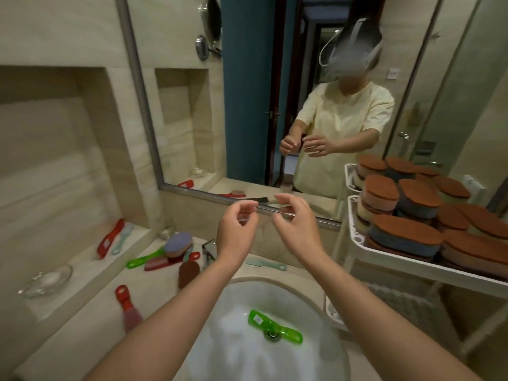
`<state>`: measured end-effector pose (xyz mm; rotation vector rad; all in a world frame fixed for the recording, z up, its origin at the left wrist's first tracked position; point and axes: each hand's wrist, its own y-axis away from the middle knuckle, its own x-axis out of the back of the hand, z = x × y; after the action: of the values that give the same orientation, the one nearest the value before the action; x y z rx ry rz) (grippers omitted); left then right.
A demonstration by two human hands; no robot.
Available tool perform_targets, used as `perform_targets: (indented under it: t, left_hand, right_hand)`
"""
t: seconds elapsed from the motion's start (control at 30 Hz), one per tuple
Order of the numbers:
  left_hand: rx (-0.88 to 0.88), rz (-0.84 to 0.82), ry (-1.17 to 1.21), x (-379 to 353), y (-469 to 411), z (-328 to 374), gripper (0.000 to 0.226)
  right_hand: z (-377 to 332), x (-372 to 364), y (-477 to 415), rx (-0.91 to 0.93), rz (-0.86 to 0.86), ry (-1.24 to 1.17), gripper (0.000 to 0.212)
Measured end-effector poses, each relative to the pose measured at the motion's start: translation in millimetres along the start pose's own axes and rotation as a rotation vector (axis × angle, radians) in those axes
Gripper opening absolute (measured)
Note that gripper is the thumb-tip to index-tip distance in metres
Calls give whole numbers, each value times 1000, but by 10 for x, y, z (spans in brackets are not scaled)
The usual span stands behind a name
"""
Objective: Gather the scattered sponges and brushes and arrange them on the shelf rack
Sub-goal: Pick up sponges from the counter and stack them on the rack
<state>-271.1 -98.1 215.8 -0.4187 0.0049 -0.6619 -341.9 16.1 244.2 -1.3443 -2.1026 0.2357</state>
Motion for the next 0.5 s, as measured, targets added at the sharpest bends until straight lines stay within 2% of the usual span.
perform_targets:
  t: [0.23, 0.5]
  left_hand:
    - [81, 87, -90, 835, -114, -549, 26]
    - [190, 110, -164, 1570, -208, -1153, 23]
  right_hand:
    - [-85, -961, 35, -39, -127, -48, 39]
    - [-34, -1855, 141, -124, -268, -25, 39]
